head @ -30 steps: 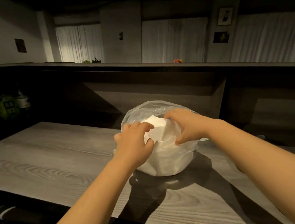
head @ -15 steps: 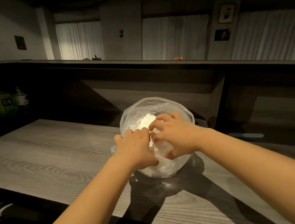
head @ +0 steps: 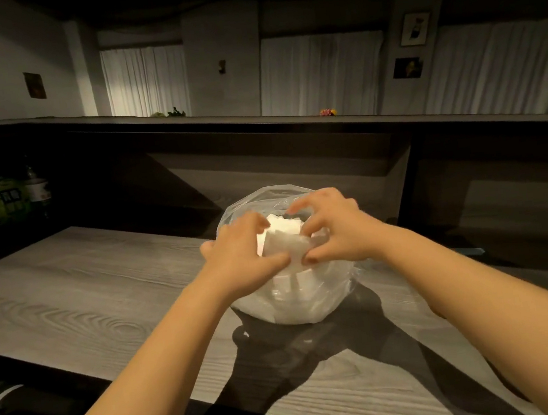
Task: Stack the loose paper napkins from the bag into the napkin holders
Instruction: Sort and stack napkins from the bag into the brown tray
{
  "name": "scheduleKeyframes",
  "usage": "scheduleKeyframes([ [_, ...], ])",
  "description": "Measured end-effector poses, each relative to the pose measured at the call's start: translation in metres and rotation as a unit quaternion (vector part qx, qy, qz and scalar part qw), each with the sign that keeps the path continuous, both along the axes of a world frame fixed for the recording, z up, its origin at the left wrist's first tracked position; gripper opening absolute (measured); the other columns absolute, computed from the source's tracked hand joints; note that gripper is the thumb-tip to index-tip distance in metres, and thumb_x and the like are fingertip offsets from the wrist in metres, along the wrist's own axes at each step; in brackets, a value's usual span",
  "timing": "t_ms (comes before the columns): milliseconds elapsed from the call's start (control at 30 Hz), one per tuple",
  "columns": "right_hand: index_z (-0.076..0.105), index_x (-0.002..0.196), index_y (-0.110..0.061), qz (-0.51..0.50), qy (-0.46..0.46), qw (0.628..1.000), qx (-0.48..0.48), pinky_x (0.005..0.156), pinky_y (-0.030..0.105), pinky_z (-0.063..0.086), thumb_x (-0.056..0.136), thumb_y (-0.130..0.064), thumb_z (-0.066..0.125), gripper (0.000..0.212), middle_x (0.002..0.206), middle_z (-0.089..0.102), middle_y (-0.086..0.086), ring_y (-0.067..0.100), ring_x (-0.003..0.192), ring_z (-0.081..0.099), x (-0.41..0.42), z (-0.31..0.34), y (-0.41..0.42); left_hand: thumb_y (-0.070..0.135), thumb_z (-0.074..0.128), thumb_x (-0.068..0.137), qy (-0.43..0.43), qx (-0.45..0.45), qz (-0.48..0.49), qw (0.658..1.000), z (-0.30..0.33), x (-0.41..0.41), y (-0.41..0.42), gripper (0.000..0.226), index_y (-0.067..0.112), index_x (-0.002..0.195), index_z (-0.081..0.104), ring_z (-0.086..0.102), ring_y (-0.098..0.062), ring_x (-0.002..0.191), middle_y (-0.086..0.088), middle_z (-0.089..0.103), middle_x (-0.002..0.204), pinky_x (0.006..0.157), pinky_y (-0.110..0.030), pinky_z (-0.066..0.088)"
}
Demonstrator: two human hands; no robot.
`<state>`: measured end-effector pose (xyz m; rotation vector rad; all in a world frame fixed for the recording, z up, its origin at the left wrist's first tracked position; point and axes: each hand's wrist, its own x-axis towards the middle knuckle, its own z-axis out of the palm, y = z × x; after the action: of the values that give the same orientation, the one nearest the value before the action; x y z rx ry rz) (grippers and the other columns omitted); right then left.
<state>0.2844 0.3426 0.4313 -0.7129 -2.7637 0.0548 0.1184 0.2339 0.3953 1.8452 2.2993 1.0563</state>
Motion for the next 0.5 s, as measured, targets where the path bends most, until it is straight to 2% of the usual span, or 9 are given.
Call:
scheduleKeyframes([
  [67,0.077,0.088,-0.027,-0.026,0.077,0.995,-0.062,0.11,0.049,0.023,0.075,-0.041,0.081,0.02,0.126,0.044,-0.026,0.012,0.131,0.021,0.004,0.001,0.009,0.055,0.059,0.082,-0.086,0.032,-0.021,0.996,0.001,-0.003,0.003,0.048,0.037,0.123,0.043,0.046,-0.011,0.115,0.018,0.049,0.116,0.101,-0.038,0.031],
  [133,0.078,0.094,-0.028,-0.045,0.095,0.992,-0.077,0.108,0.048,0.026,0.078,-0.043,0.077,0.022,0.119,0.046,-0.026,0.013,0.129,0.025,0.002,-0.003,0.011,0.058,0.054,0.081,-0.154,0.031,-0.036,0.987,0.0,-0.002,0.007,0.046,0.038,0.121,0.044,0.052,-0.011,0.111,0.019,0.053,0.109,0.104,-0.043,0.041],
  [233,0.075,0.103,-0.035,-0.074,0.04,0.995,-0.044,0.098,0.035,0.019,0.085,-0.047,0.069,0.023,0.13,0.048,-0.019,0.017,0.132,0.025,-0.004,-0.009,0.007,0.035,0.063,0.087,-0.134,-0.011,-0.054,0.989,-0.005,0.001,0.009,0.038,0.029,0.124,0.053,0.058,-0.01,0.099,0.011,0.06,0.11,0.084,-0.033,0.053],
  [300,0.069,0.116,-0.037,-0.085,0.002,0.996,-0.008,0.095,0.035,0.02,0.086,-0.048,0.067,0.032,0.134,0.046,-0.015,0.017,0.132,0.026,-0.008,-0.011,0.002,0.024,0.065,0.085,-0.104,-0.024,-0.05,0.993,-0.008,0.0,0.01,0.03,0.024,0.115,0.061,0.062,-0.012,0.092,0.006,0.065,0.103,0.079,-0.035,0.055],
  [367,0.059,0.125,-0.039,-0.09,-0.001,0.995,0.028,0.099,0.038,0.023,0.084,-0.049,0.069,0.043,0.135,0.042,-0.013,0.016,0.13,0.026,-0.01,-0.013,-0.002,0.019,0.064,0.083,-0.086,-0.027,-0.036,0.995,-0.011,-0.002,0.01,0.02,0.018,0.103,0.066,0.063,-0.016,0.087,0.001,0.068,0.093,0.077,-0.039,0.055],
  [433,0.056,0.115,-0.036,-0.091,0.037,0.993,0.071,0.1,0.04,0.028,0.082,-0.049,0.071,0.039,0.127,0.042,-0.012,0.015,0.122,0.03,-0.01,-0.014,-0.004,0.017,0.063,0.082,-0.08,-0.02,-0.021,0.996,-0.011,-0.005,0.009,0.014,0.016,0.096,0.067,0.063,-0.017,0.085,0.0,0.068,0.088,0.073,-0.037,0.053],
  [500,0.054,0.094,-0.031,-0.091,0.06,0.988,0.111,0.094,0.036,0.034,0.083,-0.05,0.07,0.027,0.108,0.044,-0.012,0.012,0.105,0.035,-0.008,-0.014,-0.005,0.018,0.067,0.082,-0.089,-0.008,-0.021,0.996,-0.011,-0.007,0.009,0.01,0.019,0.092,0.065,0.062,-0.015,0.084,0.003,0.067,0.087,0.067,-0.032,0.051],
])
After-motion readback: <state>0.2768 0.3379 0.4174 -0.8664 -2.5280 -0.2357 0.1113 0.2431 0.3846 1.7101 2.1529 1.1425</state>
